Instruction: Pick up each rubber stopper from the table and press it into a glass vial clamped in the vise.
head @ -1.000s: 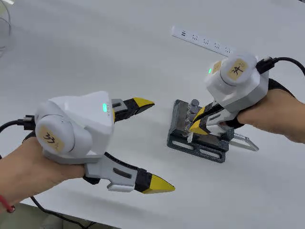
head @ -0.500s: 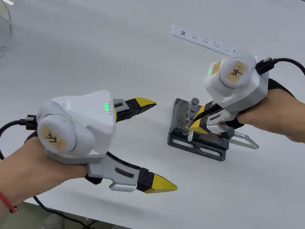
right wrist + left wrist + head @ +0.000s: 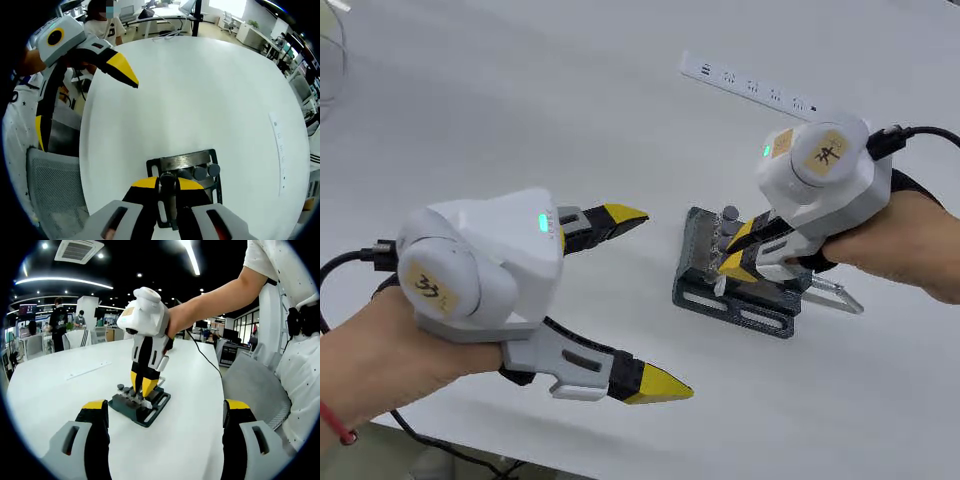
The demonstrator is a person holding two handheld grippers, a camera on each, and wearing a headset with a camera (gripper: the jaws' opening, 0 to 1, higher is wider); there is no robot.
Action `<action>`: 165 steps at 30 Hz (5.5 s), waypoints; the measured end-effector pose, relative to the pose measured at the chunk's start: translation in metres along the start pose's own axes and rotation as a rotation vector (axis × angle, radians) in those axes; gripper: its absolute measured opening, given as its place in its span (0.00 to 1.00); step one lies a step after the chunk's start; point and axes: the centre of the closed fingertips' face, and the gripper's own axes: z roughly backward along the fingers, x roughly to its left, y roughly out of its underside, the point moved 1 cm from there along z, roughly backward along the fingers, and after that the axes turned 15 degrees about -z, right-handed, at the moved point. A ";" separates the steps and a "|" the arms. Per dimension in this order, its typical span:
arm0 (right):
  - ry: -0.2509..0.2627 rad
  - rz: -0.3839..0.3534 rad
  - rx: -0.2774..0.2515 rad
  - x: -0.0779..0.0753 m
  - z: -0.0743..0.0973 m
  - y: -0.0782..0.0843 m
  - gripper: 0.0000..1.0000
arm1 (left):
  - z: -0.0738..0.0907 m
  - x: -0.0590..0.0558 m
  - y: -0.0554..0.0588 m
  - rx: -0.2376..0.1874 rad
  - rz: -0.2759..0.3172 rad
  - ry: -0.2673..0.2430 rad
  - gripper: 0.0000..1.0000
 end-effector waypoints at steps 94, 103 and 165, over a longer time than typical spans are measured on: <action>-0.039 0.108 0.156 -0.001 -0.011 0.003 0.00 | 0.002 0.008 -0.002 -0.015 0.020 -0.018 0.91; -0.028 0.140 0.178 -0.001 -0.011 0.004 0.00 | 0.002 0.008 -0.004 -0.018 0.019 -0.021 0.91; 0.088 -0.350 -0.566 0.023 0.083 0.124 0.46 | 0.030 -0.018 0.007 0.137 -0.088 0.001 0.99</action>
